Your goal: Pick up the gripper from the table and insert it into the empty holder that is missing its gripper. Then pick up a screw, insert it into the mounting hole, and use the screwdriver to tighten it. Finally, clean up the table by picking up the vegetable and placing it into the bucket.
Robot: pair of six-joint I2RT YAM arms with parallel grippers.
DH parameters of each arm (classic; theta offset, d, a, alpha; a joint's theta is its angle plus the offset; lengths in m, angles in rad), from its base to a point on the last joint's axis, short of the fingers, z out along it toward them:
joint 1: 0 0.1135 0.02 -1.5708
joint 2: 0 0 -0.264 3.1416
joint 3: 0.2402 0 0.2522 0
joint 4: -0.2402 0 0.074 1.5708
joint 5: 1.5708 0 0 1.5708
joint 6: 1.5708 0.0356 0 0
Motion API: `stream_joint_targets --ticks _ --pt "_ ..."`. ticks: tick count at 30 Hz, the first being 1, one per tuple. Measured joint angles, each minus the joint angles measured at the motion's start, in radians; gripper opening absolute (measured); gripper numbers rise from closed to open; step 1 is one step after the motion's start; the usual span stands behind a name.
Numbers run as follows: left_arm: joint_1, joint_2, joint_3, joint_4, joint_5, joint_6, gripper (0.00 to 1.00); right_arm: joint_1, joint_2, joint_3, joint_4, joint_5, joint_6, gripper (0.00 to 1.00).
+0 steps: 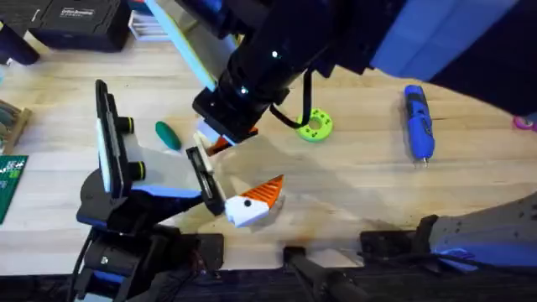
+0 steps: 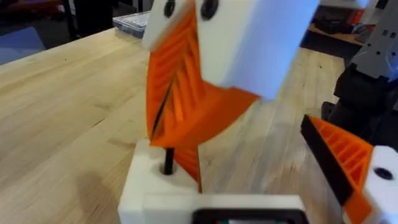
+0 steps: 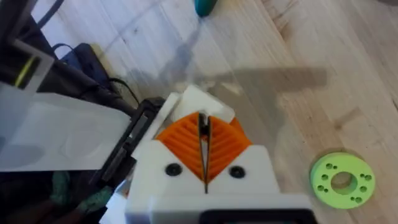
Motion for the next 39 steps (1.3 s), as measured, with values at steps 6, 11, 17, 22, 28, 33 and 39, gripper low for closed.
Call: stream_joint_targets --ticks 6,11,17,22,28,33,39 --pt "0.000 0.000 0.000 0.000 0.000 0.001 0.985 0.001 0.001 0.000 -0.001 0.022 -0.002 0.007" --pt "0.000 0.000 0.000 0.000 0.000 0.001 0.985 0.001 0.001 0.000 -0.001 0.026 -0.002 0.007" --pt "0.000 0.000 0.000 0.000 0.000 0.001 0.985 0.007 0.003 0.000 0.000 0.026 -0.002 0.007" --pt "0.000 0.000 0.000 0.001 0.000 0.001 0.985 0.024 0.018 0.005 0.007 0.031 -0.002 0.007" --pt "0.000 0.003 0.000 -0.002 0.001 -0.014 0.986 0.031 0.037 0.007 0.007 0.041 -0.005 0.007" --pt "0.000 0.003 0.000 -0.002 0.002 -0.015 0.986 0.031 0.037 0.007 0.007 0.041 -0.006 0.007" --pt "0.000 0.003 0.000 -0.001 0.006 -0.014 0.986 0.030 0.038 0.007 0.001 0.055 -0.007 0.553"
